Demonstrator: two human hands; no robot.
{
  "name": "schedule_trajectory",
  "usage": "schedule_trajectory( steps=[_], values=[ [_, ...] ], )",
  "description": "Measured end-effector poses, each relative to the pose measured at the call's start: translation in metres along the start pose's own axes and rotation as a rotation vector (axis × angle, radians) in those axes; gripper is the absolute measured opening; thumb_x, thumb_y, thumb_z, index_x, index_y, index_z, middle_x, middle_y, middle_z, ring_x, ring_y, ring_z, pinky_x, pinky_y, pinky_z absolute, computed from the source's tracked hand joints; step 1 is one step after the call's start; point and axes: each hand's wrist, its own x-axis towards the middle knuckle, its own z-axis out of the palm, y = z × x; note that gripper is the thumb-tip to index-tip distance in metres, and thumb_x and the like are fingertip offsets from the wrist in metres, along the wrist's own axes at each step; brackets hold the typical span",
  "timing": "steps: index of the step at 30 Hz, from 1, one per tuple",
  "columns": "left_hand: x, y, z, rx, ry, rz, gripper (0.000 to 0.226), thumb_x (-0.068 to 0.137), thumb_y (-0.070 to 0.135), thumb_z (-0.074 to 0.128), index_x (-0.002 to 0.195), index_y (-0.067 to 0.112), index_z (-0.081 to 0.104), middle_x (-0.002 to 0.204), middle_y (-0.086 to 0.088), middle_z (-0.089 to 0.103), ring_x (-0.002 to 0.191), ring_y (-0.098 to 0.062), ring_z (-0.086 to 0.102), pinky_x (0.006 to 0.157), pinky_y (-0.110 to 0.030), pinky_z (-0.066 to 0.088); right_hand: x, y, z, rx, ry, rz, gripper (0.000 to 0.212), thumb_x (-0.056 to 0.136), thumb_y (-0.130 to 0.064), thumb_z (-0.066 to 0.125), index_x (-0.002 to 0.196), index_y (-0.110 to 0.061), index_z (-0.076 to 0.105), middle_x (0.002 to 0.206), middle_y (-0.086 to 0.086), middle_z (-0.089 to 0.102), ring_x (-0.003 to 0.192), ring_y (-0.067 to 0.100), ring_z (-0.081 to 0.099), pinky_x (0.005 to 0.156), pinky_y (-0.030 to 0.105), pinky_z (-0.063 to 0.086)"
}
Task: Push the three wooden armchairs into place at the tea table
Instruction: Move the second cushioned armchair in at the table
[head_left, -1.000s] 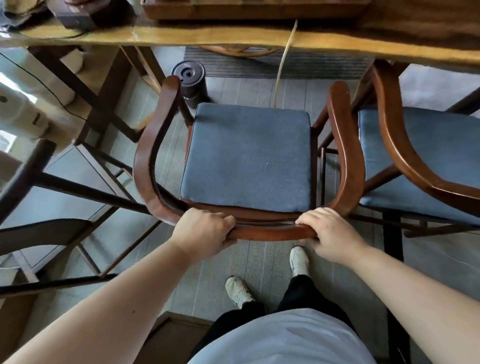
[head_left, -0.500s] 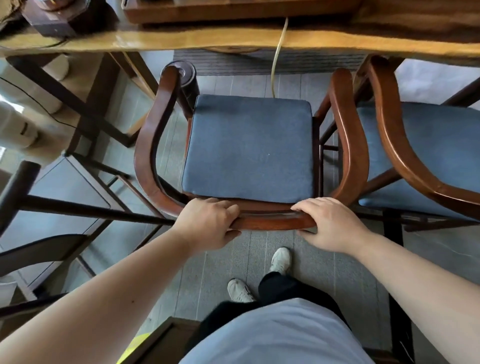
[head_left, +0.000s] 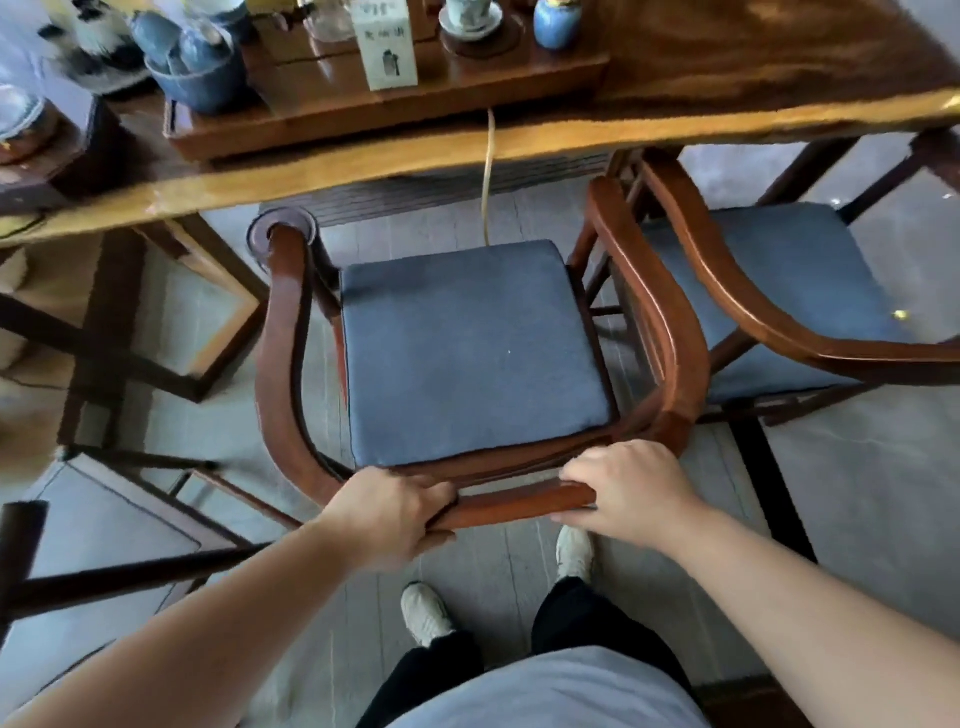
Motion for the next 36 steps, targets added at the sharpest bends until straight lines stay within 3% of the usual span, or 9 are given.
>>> schedule_trajectory(
  steps=[3, 6, 9, 14, 19, 23, 28, 36],
  values=[
    [0.001, -0.009, -0.006, 0.068, 0.006, 0.089, 0.033, 0.074, 0.05, 0.068, 0.085, 0.021, 0.057, 0.07, 0.007, 0.065, 0.057, -0.021, 0.061, 0.044, -0.023, 0.041, 0.001, -0.005, 0.002, -0.02, 0.048, 0.0, 0.065, 0.073, -0.08, 0.034, 0.095, -0.03, 0.068, 0.091, -0.008, 0.072, 0.085, 0.021, 0.067, 0.067, 0.033, 0.05],
    [-0.001, -0.022, -0.011, 0.072, 0.009, 0.081, 0.034, 0.074, 0.048, 0.068, 0.085, 0.018, 0.056, 0.069, 0.002, 0.065, 0.055, -0.026, 0.06, 0.044, -0.027, 0.044, 0.011, -0.015, 0.002, -0.019, 0.078, 0.006, 0.056, 0.075, -0.078, 0.046, 0.091, -0.028, 0.068, 0.085, -0.008, 0.071, 0.082, 0.018, 0.066, 0.062, 0.03, 0.044],
    [-0.004, -0.034, -0.016, 0.122, 0.01, 0.057, 0.035, 0.071, 0.049, 0.07, 0.082, 0.019, 0.058, 0.065, 0.003, 0.064, 0.05, -0.025, 0.059, 0.043, -0.026, 0.042, 0.022, -0.022, 0.003, -0.047, 0.096, 0.0, 0.058, 0.074, -0.08, 0.042, 0.087, -0.028, 0.067, 0.076, -0.009, 0.068, 0.074, 0.017, 0.065, 0.056, 0.03, 0.035],
    [-0.002, -0.031, -0.013, 0.07, 0.002, 0.011, 0.034, 0.065, 0.045, 0.076, 0.075, 0.019, 0.057, 0.059, 0.005, 0.061, 0.046, -0.022, 0.056, 0.039, -0.023, 0.041, 0.025, -0.014, 0.002, -0.076, 0.103, -0.041, 0.06, 0.075, -0.08, 0.04, 0.083, -0.026, 0.067, 0.071, -0.007, 0.067, 0.067, 0.019, 0.066, 0.053, 0.029, 0.034],
    [0.023, -0.019, -0.01, -0.016, 0.026, -0.11, 0.032, 0.079, 0.045, 0.064, 0.089, 0.016, 0.056, 0.07, -0.004, 0.065, 0.063, -0.031, 0.061, 0.051, -0.033, 0.045, 0.031, 0.016, -0.012, -0.051, 0.061, -0.02, 0.058, 0.075, -0.08, 0.047, 0.096, -0.029, 0.067, 0.088, -0.007, 0.072, 0.084, 0.02, 0.067, 0.065, 0.031, 0.044],
    [0.045, -0.014, -0.012, 0.012, -0.024, -0.154, 0.034, 0.083, 0.052, 0.055, 0.098, 0.021, 0.051, 0.083, 0.002, 0.065, 0.076, -0.025, 0.061, 0.058, -0.033, 0.045, 0.037, 0.039, -0.025, -0.03, 0.04, -0.032, 0.056, 0.075, -0.079, 0.05, 0.099, -0.031, 0.067, 0.09, -0.008, 0.072, 0.087, 0.02, 0.066, 0.071, 0.032, 0.046],
    [0.051, -0.017, -0.009, 0.071, -0.07, -0.132, 0.04, 0.085, 0.06, 0.046, 0.103, 0.024, 0.048, 0.082, 0.006, 0.062, 0.073, -0.022, 0.06, 0.059, -0.033, 0.045, 0.039, 0.047, -0.025, -0.03, 0.029, -0.049, 0.056, 0.076, -0.078, 0.05, 0.096, -0.029, 0.066, 0.087, -0.005, 0.072, 0.084, 0.022, 0.066, 0.071, 0.034, 0.049],
    [0.05, -0.013, -0.013, 0.099, -0.08, -0.139, 0.039, 0.087, 0.056, 0.047, 0.107, 0.024, 0.047, 0.086, 0.005, 0.063, 0.074, -0.023, 0.061, 0.062, -0.032, 0.048, 0.04, 0.049, -0.024, -0.032, 0.009, -0.043, 0.058, 0.076, -0.078, 0.049, 0.098, -0.027, 0.066, 0.088, -0.005, 0.072, 0.085, 0.021, 0.066, 0.071, 0.032, 0.049]
  ],
)
